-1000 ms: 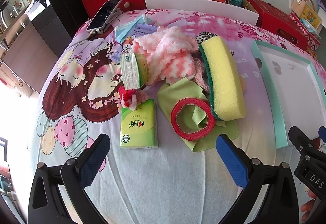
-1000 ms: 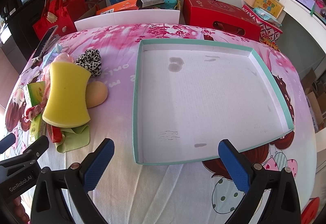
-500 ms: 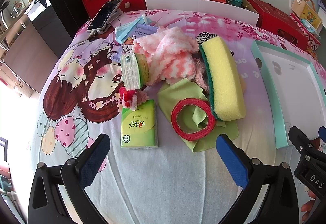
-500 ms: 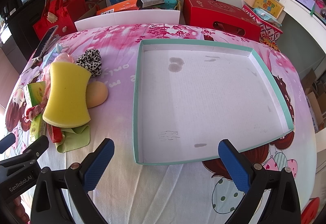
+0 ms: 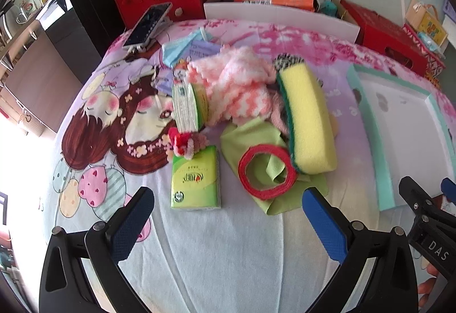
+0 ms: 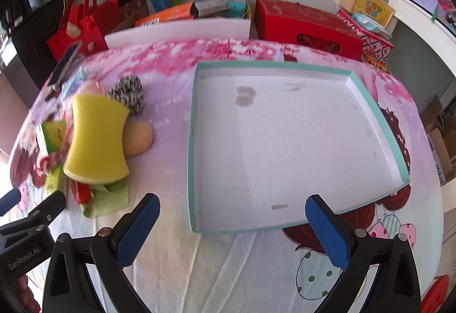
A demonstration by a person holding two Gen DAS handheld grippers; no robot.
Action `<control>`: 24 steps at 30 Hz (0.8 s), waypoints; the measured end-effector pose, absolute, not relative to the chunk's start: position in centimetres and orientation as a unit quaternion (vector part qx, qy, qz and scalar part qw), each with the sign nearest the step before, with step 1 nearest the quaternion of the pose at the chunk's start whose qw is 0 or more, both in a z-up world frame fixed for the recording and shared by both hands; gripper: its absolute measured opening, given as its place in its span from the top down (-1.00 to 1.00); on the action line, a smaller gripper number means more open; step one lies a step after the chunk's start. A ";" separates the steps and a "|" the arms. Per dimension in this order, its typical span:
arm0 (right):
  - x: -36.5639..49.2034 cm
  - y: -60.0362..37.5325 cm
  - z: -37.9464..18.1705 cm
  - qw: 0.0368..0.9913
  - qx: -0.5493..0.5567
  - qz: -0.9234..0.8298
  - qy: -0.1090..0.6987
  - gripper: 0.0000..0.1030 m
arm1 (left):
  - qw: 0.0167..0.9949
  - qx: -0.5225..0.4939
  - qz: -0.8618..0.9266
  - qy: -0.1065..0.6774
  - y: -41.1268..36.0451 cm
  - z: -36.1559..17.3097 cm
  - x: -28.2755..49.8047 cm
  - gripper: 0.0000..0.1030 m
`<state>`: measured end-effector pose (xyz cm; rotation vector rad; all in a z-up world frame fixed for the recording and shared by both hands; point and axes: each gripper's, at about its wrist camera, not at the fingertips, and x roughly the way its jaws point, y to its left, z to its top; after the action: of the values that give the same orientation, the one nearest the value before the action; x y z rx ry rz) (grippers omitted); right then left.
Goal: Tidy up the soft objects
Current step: 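Grasp the yellow sponge with the right tool while the left tool grasps the white tissue pack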
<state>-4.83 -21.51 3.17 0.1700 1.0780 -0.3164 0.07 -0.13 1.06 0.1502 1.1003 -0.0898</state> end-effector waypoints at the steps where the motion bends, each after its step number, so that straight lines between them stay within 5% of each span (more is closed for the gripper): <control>1: -4.8 -21.6 3.6 0.847 0.086 -0.150 0.503 -1.00 | 0.852 0.068 -0.045 0.517 0.0 1.5 0.0 -1.00; 24: 2.1 -17.8 6.5 0.876 0.118 -0.067 0.463 -1.00 | 0.872 -0.070 0.070 0.479 7.6 6.2 7.6 -1.00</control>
<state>2.06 -17.82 6.47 0.2470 0.9658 -0.1395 7.59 7.64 6.18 -0.1455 1.0015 0.1465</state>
